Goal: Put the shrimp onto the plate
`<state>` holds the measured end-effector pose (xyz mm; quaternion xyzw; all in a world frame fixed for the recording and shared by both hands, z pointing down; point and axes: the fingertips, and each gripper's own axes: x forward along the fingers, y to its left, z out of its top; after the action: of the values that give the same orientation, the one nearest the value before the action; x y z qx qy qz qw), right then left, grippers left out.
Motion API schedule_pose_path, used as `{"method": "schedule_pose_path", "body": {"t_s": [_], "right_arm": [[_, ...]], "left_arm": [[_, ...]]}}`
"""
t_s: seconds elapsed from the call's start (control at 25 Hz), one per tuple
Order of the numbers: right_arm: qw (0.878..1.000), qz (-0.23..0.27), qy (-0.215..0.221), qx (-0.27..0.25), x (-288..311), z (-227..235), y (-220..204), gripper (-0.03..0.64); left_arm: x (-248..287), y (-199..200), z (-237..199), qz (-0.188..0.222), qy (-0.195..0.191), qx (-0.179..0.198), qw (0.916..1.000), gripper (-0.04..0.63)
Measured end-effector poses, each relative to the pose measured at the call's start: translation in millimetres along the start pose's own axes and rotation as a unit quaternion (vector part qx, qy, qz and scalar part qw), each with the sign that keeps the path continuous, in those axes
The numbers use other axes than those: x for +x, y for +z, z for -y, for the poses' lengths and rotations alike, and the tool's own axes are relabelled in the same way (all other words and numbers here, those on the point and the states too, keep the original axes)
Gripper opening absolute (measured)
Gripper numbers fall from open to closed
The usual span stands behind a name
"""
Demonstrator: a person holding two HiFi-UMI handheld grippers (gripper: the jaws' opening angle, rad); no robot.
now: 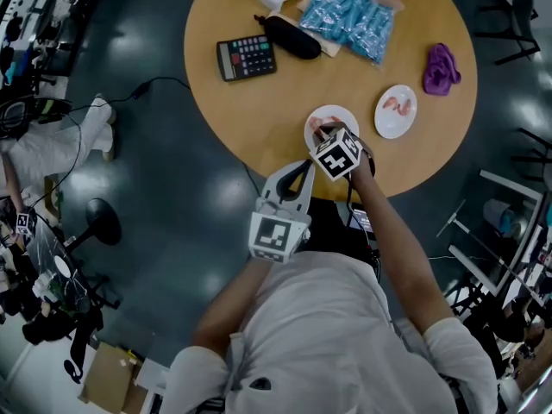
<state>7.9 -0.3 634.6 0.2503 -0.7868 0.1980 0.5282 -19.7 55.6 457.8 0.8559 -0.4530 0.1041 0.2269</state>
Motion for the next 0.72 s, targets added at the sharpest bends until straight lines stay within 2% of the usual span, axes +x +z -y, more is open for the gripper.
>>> {"method": "schedule_pose_path", "body": {"t_s": [0.12, 0.24, 0.36, 0.52, 0.6, 0.72], "right_arm": [[1.000, 0.009, -0.005, -0.005, -10, 1, -1, 0.067], [0.999, 0.036, -0.024, 0.012, -39, 17, -10, 0.067], [0.996, 0.049, -0.061, 0.050, -69, 60, -39, 0.067], [0.990, 0.028, -0.101, 0.097, -90, 137, -98, 0.067], [0.990, 0.023, -0.099, 0.096, -93, 169, -118, 0.067], [0.995, 0.014, -0.076, 0.058, -84, 200, -128, 0.067]], "left_arm": [[3, 2, 1, 0.003, -0.002, 0.000, 1.0000, 0.008], [5, 5, 2, 0.005, -0.004, -0.002, 1.0000, 0.008], [7, 11, 1, 0.007, 0.000, -0.008, 0.9999, 0.008], [15, 10, 7, 0.006, -0.003, 0.003, 1.0000, 0.008], [18, 9, 13, 0.001, -0.007, 0.005, 1.0000, 0.008], [22, 7, 20, -0.007, -0.009, 0.009, 0.9999, 0.008]]}}
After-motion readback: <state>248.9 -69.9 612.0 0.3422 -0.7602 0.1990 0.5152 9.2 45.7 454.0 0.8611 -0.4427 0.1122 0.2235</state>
